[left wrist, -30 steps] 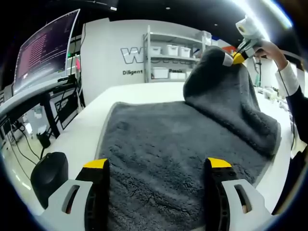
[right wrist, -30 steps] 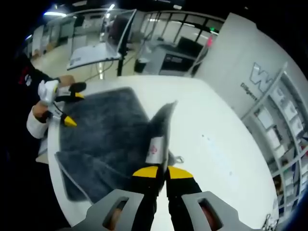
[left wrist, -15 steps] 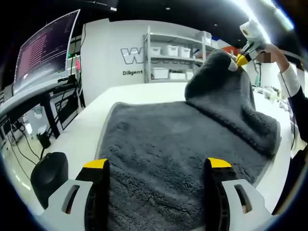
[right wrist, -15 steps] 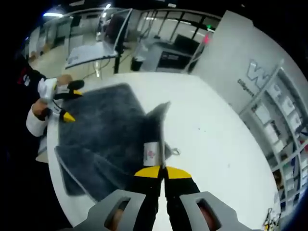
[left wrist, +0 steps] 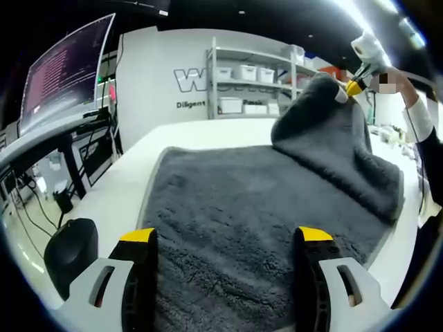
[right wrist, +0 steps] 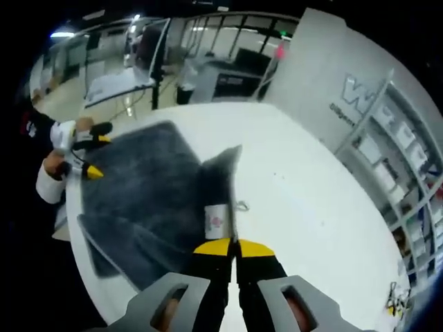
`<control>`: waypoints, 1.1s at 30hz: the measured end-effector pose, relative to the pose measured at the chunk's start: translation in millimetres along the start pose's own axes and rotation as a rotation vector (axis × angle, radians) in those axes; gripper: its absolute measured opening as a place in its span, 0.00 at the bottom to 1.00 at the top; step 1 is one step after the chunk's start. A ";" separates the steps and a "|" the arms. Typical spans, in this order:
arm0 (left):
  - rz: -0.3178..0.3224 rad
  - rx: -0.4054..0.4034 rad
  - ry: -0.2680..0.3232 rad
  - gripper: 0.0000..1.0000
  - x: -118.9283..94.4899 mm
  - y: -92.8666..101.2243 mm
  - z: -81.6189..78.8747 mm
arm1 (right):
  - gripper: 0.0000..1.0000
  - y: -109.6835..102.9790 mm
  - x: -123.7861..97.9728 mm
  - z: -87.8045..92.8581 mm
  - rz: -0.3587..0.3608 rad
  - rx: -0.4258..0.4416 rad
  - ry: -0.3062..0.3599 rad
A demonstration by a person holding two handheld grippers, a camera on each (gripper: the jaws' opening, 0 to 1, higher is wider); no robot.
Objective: Open the folded towel by lifting each exposed corner and separating the folded layers until the towel lies flat within the target outline without major curled edges
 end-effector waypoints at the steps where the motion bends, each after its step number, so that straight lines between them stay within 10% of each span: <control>1: 0.000 0.000 0.000 0.79 -0.2 -0.3 0.3 | 0.00 0.3 -1.6 1.8 0.005 -0.002 -0.010; 33: -0.007 -0.003 -0.004 0.79 -4.6 8.3 3.9 | 0.00 36.6 -28.0 62.4 0.089 0.068 -0.108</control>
Point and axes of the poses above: the point that each gripper's makers call its tool centre point, and the gripper's own axes: x roughly forward along the fingers, y roughly to its right, z roughly out of its underside, the point moved 8 cm from there along -x, roughly backward along the fingers, and after that the axes turned 2 degrees about z, right-handed, at the moved point
